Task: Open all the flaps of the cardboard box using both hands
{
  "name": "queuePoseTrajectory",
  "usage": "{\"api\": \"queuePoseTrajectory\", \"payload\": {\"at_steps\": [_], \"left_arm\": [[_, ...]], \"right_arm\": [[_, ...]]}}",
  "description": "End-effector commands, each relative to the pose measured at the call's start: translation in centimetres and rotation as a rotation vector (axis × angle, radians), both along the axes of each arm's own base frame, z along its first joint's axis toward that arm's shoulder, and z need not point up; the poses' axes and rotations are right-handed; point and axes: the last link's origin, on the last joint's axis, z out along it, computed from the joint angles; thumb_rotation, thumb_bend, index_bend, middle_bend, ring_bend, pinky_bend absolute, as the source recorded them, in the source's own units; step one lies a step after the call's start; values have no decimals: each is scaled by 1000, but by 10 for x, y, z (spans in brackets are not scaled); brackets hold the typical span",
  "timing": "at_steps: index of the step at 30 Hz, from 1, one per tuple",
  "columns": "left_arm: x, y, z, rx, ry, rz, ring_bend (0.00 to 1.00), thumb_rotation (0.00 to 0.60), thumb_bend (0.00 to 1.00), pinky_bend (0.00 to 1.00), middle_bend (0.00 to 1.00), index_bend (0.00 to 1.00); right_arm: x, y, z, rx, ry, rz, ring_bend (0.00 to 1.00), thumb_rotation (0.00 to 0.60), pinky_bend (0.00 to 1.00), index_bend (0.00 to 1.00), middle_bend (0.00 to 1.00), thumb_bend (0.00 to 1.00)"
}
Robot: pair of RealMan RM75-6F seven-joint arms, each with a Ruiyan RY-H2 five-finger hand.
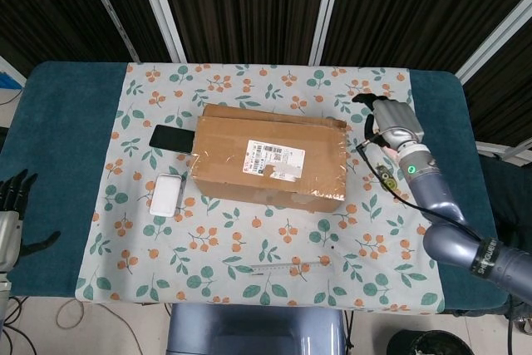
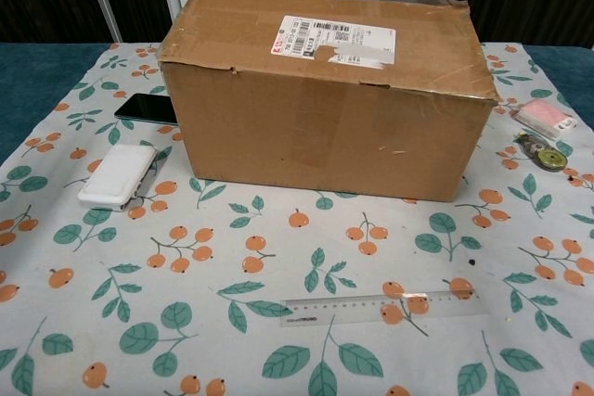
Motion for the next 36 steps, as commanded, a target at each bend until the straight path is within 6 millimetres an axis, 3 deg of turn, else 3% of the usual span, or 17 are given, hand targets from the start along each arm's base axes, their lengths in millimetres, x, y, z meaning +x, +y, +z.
{"api": "queuePoseTrajectory", "payload": {"at_steps": [1,8,25,30,36], "left_arm": [[0,0,0,-2,-2,1,0,600,46,0,0,0],[-1,2,1,0,-11,6,0,600,46,0,0,0],[-1,4,1,-2,-50,5,0,600,47,0,0,0],[-1,5,2,1,-59,6,0,600,47,0,0,0],[0,4,3,7,-80,-5,0,600,47,0,0,0]], "right_arm": [[0,-3,-9,17,11,-7,273,600,286,274,281,934],[8,-8,-25,38,0,-8,290,600,291,280,296,939],[22,-9,-42,65,-2,10,374,600,323,341,383,1000],[22,-5,-44,70,2,8,450,600,430,383,454,1000],[25,0,-43,72,-10,9,485,600,490,392,478,1000]]}}
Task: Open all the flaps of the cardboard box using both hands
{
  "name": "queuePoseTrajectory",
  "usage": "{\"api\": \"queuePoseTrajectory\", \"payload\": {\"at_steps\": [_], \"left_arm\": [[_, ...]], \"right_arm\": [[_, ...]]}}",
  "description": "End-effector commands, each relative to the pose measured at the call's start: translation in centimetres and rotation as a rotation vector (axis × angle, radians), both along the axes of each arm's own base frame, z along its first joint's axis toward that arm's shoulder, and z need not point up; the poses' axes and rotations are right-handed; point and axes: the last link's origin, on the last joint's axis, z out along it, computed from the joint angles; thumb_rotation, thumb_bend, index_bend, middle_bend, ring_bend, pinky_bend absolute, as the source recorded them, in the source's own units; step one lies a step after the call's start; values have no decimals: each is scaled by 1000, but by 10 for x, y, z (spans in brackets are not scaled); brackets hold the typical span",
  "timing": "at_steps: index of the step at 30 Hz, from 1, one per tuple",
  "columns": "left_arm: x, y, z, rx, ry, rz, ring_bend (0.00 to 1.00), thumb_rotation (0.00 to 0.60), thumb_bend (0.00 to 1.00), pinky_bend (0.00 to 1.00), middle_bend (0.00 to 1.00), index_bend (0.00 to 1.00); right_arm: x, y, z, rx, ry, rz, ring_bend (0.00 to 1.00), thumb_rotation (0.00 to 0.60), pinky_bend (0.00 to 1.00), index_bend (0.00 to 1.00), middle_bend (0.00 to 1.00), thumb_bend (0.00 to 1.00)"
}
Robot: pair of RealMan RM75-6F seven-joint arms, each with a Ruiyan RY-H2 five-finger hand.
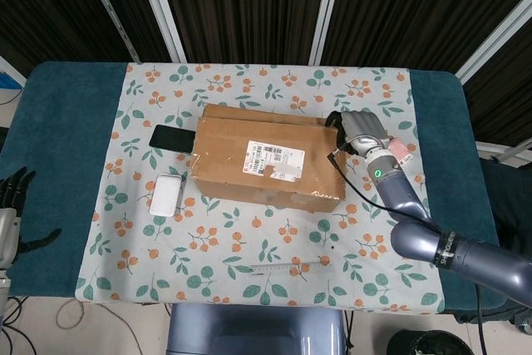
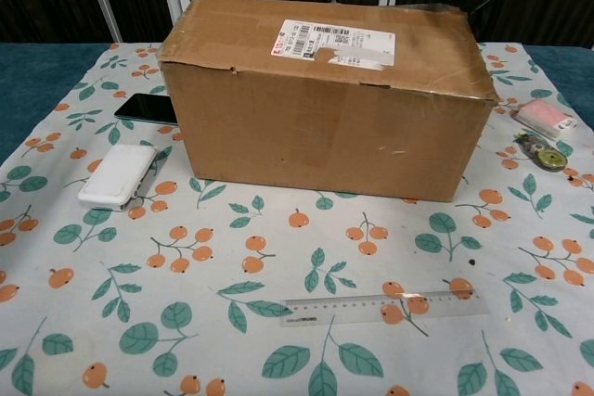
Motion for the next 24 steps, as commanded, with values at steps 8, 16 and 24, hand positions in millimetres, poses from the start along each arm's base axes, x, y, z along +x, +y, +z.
{"api": "queuePoseTrajectory", "payload": {"at_steps": [8,16,24], "left_arm": [[2,0,2,26,-28,-24,0,600,65,0,0,0],[3,0,2,35,-35,-35,0,600,65,0,0,0],[3,0,2,36,-42,-36,0,600,66,0,0,0]], "right_arm": [[17,6,11,-12,-45,34,515,600,570,392,484,1000],[42,16,22,-1,-100,84,521,600,571,392,491,1000],[66,28,40,0,-143,137,522,600,571,392,490,1000]]}}
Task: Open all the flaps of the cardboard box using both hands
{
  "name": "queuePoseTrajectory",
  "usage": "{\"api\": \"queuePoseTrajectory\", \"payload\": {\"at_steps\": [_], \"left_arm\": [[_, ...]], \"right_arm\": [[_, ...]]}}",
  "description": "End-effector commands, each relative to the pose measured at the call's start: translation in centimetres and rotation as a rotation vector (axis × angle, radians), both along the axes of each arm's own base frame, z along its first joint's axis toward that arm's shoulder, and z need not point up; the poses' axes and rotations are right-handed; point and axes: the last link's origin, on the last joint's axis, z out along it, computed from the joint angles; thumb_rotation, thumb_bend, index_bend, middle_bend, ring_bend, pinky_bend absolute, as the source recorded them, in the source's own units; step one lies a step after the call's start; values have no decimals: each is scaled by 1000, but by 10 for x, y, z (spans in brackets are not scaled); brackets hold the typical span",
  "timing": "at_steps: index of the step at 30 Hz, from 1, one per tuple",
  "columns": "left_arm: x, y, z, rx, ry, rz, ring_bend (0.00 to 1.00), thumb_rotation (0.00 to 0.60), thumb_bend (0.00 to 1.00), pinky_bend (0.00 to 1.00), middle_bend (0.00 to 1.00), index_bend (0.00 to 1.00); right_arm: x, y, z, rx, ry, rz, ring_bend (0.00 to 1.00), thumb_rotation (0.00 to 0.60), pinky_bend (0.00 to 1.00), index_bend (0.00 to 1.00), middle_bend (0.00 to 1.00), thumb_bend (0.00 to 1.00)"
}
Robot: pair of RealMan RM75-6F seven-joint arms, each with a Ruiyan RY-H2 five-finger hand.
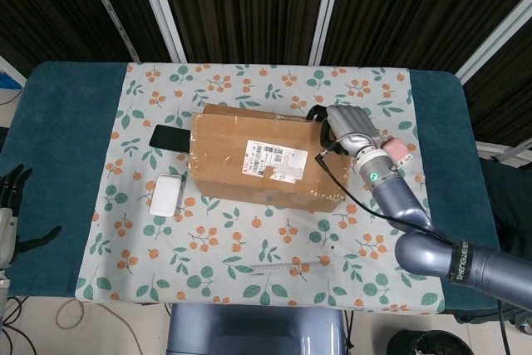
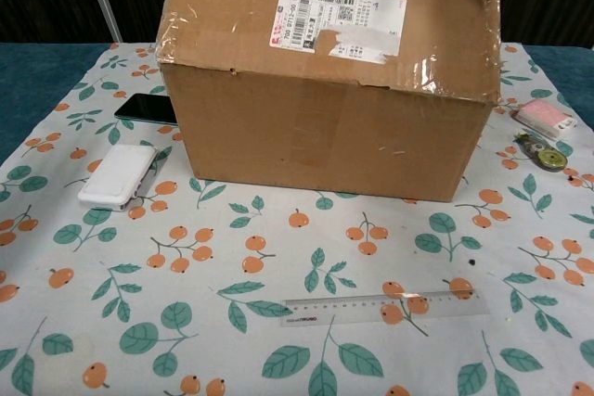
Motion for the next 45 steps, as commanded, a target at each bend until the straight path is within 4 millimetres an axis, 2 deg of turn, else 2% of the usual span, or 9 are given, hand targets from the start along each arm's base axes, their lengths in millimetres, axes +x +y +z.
{"api": "queuePoseTrajectory", "payload": {"at_steps": [1,10,26,33,40,45], "left_arm": [[0,0,0,0,-1,0,0,600,66,0,0,0],[1,-1,0,2,-10,-2,0,600,65,0,0,0],[1,-2,-1,-4,-28,10,0,600,66,0,0,0],[1,-2,-1,0,-23,7,0,600,65,0,0,0],[2,-2,-1,-3,-21,6,0,600,66,0,0,0],[1,-2,-1,-4,-22,7,0,600,65,0,0,0]], "right_arm": [[13,6,11,-8,-23,32,522,600,571,392,491,1000],[31,29,32,55,-72,22,522,600,571,392,491,1000],[37,78,49,221,-97,-54,528,600,617,392,493,1000],[42,100,49,292,-93,-51,525,600,617,391,490,1000],[37,119,42,370,-79,-67,525,600,617,383,488,1000],[33,125,37,401,-78,-76,525,600,617,382,487,1000]]}}
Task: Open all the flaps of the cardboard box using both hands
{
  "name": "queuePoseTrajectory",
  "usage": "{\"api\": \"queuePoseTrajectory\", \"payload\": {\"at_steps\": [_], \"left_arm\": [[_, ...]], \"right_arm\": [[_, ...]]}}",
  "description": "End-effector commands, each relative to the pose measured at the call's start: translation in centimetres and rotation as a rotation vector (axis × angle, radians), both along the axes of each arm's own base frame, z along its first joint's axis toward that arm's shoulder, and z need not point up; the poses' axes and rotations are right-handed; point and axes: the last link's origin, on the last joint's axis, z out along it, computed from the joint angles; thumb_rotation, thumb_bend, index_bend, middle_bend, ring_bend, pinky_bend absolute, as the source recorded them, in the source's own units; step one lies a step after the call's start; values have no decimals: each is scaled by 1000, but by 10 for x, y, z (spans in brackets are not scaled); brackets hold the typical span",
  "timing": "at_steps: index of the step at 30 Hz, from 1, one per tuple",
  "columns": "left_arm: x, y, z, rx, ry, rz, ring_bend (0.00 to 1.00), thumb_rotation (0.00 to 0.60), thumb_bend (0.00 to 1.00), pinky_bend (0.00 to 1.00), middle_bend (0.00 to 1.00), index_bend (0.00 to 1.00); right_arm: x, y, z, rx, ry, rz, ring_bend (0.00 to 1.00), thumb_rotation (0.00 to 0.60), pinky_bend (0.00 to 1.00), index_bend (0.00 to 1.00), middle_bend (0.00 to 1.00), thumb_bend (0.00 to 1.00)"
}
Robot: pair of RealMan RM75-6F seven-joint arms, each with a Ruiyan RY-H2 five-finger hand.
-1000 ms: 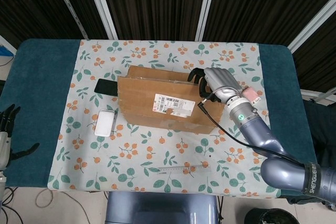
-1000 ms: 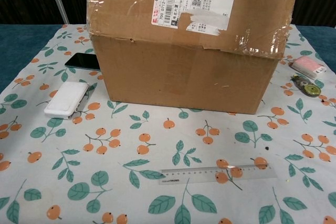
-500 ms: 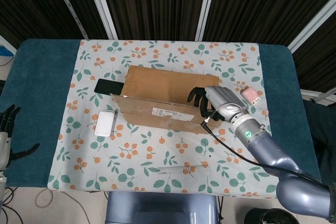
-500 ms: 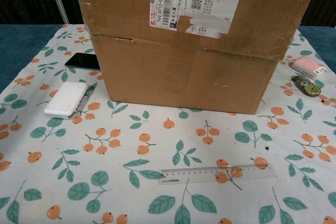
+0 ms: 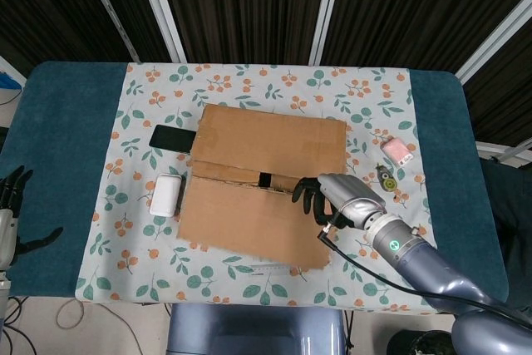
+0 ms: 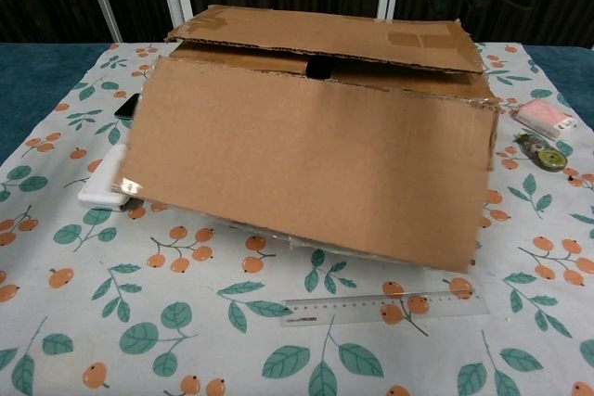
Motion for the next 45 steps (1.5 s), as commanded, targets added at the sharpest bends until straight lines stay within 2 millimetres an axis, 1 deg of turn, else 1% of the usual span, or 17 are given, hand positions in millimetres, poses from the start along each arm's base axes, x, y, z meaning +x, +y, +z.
{"api": "queuePoseTrajectory", "payload": {"at_steps": [1,4,5,7,8,10,12,16,17,20,25,30,32,35,37,41,45], "left_arm": [[0,0,0,0,0,1,0,600,65,0,0,0],[-1,0,0,-1,1,2,0,600,65,0,0,0],[-1,0,0,-1,1,3,0,600,65,0,0,0],[-1,0,0,-1,4,4,0,600,65,0,0,0],[-1,0,0,-2,7,5,0,600,65,0,0,0],[-1,0,-1,-6,15,7,0,600,65,0,0,0],[-2,0,-2,-12,28,11,0,600,65,0,0,0],[-2,2,-2,-17,48,19,0,600,65,0,0,0],[-2,2,-3,-17,50,20,0,600,65,0,0,0],[-1,3,-3,-18,63,23,0,600,65,0,0,0],[3,3,-4,-30,88,18,0,600,65,0,0,0],[12,4,-5,-61,118,4,0,600,46,0,0,0],[21,9,-4,-89,129,2,0,600,37,0,0,0],[42,23,-2,-99,132,-35,0,600,37,0,0,0],[64,39,1,-96,137,-84,0,600,37,0,0,0],[100,70,-1,-120,127,-141,0,600,71,0,0,0],[138,104,-18,-171,62,-191,0,600,90,0,0,0]], "right_arm": [[-3,2,-3,12,0,-4,525,600,617,382,487,1000],[-6,0,-4,-9,10,11,512,600,616,380,468,985],[-8,-1,-4,-23,13,17,498,600,602,371,447,945],[-13,-5,-3,-67,22,29,471,600,548,347,403,840],[-18,-7,-1,-104,31,37,443,600,500,328,368,764],[-30,-10,3,-197,54,62,357,600,409,283,287,620],[-44,-12,5,-296,88,98,268,600,339,230,218,518],[-89,-10,12,-501,193,138,121,600,265,125,84,383],[-96,-8,13,-527,207,140,102,600,260,104,62,370],[-134,-2,19,-632,295,126,53,600,242,42,7,351],[-189,15,27,-762,386,89,19,600,225,0,0,291],[-242,41,32,-837,459,30,5,600,219,0,0,272],[-258,52,32,-858,472,13,3,600,217,0,0,273],[-274,61,30,-872,472,4,3,600,217,0,0,272],[-282,64,27,-879,460,1,3,600,217,0,0,272],[-290,61,26,-875,437,-14,3,600,217,0,0,274],[-294,62,25,-866,408,-31,3,600,216,0,0,280]]}}
